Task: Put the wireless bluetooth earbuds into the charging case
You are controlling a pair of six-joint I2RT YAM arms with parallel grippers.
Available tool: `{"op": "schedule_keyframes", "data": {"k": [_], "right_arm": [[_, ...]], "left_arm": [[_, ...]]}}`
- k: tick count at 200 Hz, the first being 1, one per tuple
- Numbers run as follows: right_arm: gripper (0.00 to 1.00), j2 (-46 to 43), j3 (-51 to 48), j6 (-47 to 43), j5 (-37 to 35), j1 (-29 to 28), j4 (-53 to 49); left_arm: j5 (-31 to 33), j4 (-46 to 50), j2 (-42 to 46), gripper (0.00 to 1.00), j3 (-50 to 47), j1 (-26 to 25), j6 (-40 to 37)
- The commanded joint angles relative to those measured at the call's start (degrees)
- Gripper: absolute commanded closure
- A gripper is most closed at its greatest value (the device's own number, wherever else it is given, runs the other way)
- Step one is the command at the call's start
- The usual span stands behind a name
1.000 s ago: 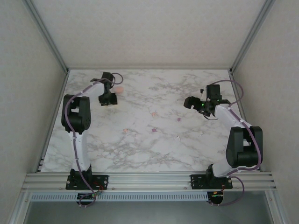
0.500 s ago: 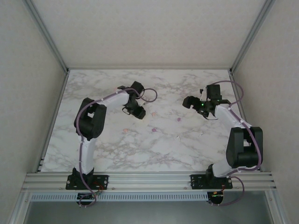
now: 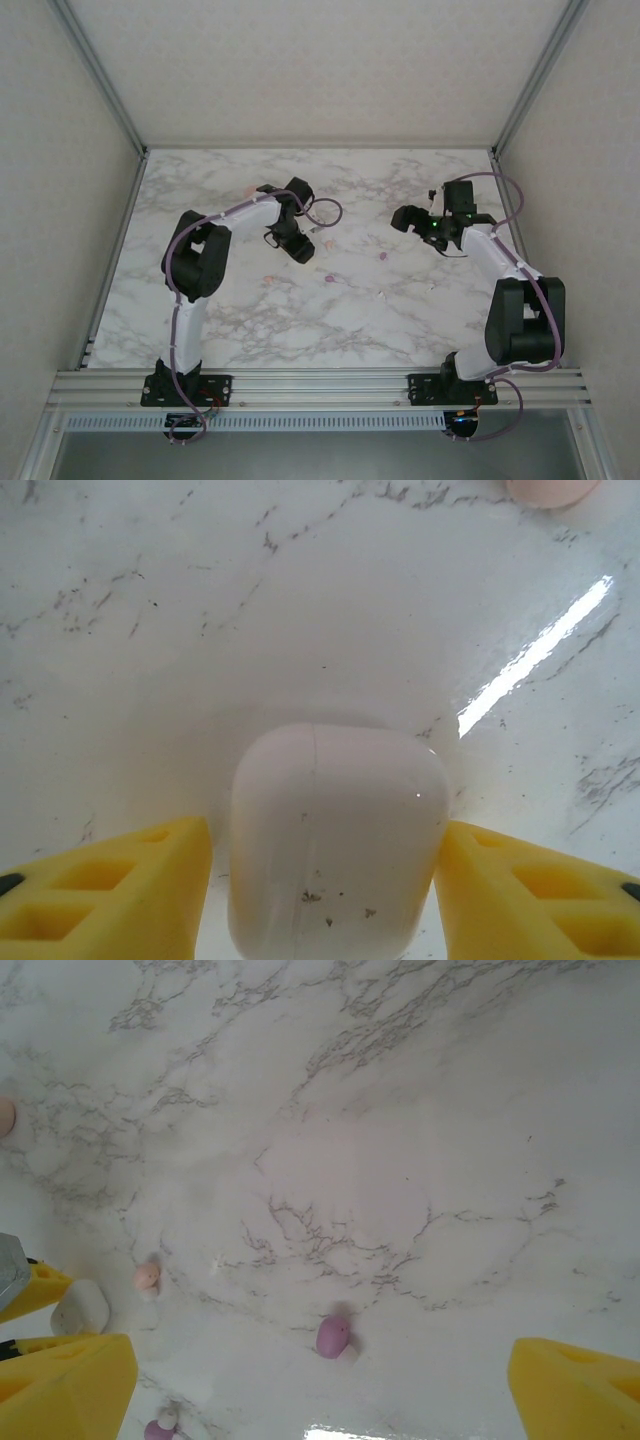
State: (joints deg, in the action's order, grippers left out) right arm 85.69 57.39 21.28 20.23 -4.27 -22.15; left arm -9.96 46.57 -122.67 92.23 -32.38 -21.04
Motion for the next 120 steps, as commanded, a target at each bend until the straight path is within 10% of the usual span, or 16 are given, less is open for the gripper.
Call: {"op": "schedule_keyframes", "data": {"k": [1, 120], "right_arm": [[0.04, -0.9, 0.1, 0.4, 0.6, 0.0, -1.4], [0.11, 2.3, 2.2, 5.3, 12.4, 0.0, 0.7]], "left_arm": [[0.6, 2.0, 0.4, 0.40, -1.5, 0.3, -1.2], [-5.1, -5.4, 13.9, 0.59, -7.1, 0.4, -0.2]]}}
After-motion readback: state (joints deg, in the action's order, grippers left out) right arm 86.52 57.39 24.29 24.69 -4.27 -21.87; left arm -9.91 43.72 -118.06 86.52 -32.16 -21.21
